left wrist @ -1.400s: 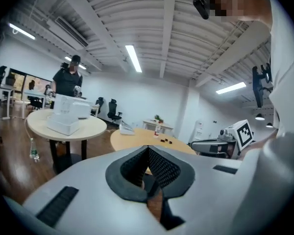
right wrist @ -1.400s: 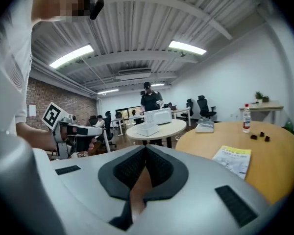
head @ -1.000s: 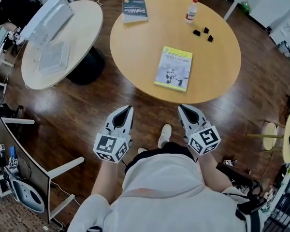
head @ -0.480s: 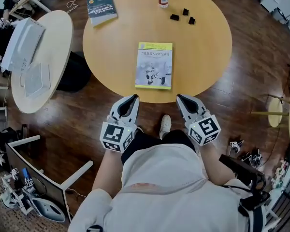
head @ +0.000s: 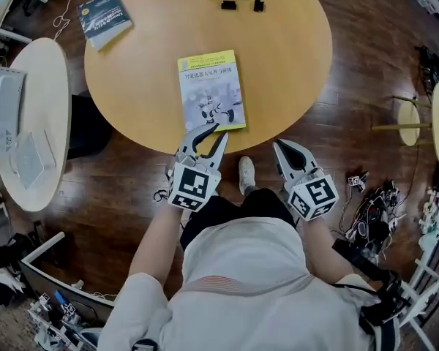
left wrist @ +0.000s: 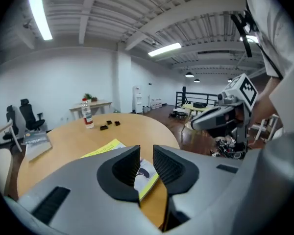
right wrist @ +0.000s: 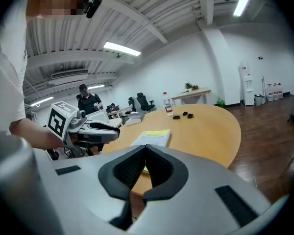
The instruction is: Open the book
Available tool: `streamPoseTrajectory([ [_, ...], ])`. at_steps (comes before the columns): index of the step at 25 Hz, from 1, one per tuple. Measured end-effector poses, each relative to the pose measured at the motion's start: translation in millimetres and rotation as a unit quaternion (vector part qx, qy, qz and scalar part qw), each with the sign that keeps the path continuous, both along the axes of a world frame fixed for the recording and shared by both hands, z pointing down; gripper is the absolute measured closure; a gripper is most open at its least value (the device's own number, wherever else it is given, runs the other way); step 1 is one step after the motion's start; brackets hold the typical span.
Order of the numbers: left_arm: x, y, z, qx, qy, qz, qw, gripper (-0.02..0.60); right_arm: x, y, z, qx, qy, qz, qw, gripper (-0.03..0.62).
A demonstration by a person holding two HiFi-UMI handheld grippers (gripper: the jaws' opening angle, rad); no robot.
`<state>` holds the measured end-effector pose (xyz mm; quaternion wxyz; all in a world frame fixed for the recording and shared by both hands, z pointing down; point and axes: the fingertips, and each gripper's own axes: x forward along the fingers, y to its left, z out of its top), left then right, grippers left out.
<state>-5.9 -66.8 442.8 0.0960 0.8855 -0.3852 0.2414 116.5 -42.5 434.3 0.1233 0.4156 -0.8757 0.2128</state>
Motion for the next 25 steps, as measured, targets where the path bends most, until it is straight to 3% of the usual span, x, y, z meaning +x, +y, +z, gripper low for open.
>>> streamPoseTrajectory([
  [5, 31, -5, 37, 0.006, -0.076, 0.06, 0.9953, 0.48, 19, 10, 20, -0.019, 0.005, 0.031, 0.999, 0.589],
  [9, 59, -11, 75, 0.021, -0.153, 0.088, 0.984, 0.48, 37, 14, 41, -0.037, 0.009, 0.052, 0.998, 0.589],
  [12, 70, -11, 107, 0.01, -0.19, 0.098, 0.9769, 0.475, 47, 21, 57, -0.051, 0.009, 0.061, 0.997, 0.589],
  [25, 79, -16, 148, 0.002, -0.245, 0.089, 0.9655, 0.463, 63, 34, 84, -0.08, 0.0, 0.072, 0.994, 0.589],
])
